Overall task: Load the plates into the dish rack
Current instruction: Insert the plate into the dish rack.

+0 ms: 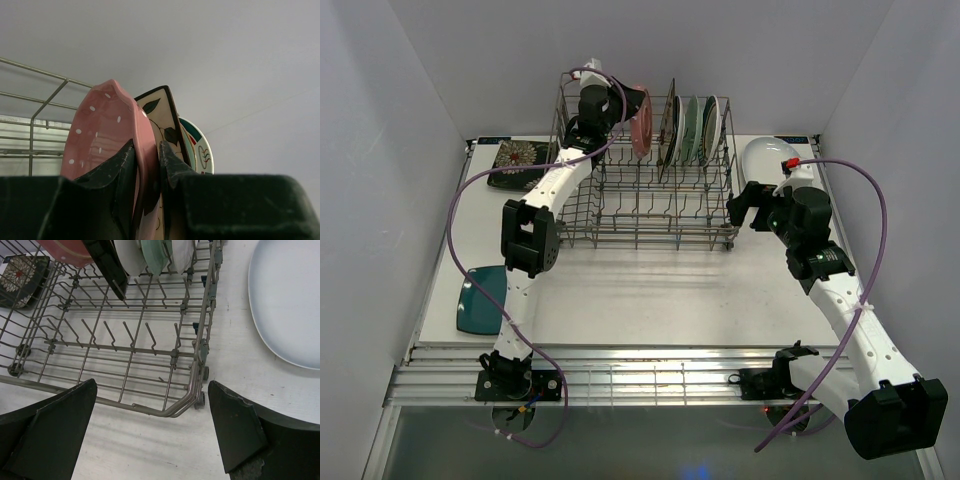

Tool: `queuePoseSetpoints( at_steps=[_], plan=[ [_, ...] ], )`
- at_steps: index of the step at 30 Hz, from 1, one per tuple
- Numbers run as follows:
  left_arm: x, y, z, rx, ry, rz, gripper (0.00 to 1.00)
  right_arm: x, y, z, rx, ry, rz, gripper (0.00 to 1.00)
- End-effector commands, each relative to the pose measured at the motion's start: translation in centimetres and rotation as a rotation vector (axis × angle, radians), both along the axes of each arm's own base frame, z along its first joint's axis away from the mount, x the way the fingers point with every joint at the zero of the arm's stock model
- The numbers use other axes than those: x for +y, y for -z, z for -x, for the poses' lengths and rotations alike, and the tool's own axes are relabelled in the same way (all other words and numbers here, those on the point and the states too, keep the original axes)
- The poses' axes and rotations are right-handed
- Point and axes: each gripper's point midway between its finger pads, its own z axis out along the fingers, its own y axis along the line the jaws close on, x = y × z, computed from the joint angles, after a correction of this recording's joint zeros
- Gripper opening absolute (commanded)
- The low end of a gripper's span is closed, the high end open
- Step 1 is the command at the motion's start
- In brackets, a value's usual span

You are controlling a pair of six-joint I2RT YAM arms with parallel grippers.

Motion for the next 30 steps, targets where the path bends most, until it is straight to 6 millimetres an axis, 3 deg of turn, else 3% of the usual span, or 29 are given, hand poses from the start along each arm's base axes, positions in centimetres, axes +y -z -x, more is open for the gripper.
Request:
queuePoseSetpoints(
  at_steps=[1,11,17,30],
  plan=[
    [0.7,-8.6,1.0,-0.201,-0.005,0.093,0.0,0.1,-1.3,0.0,-0.057,-0.01,-0.004,0.97],
    [0.5,-5.4,0.0,-0.16,-0.015,0.055,0.0,0.1,-1.1,-0.1,-0.055,-0.01,-0.003,0.97],
    [1.5,-4.0,-0.9,-0.14,-0.081,0.036,0.0,0.3,-1.2,-0.2,-0.059,-0.014,-0.006,0.97],
    [1.4,-2.2,-1.2,-0.126,-0.107,-0.003,0.0,0.2,-1.4,-0.1,-0.064,-0.013,-0.005,0.97]
  ],
)
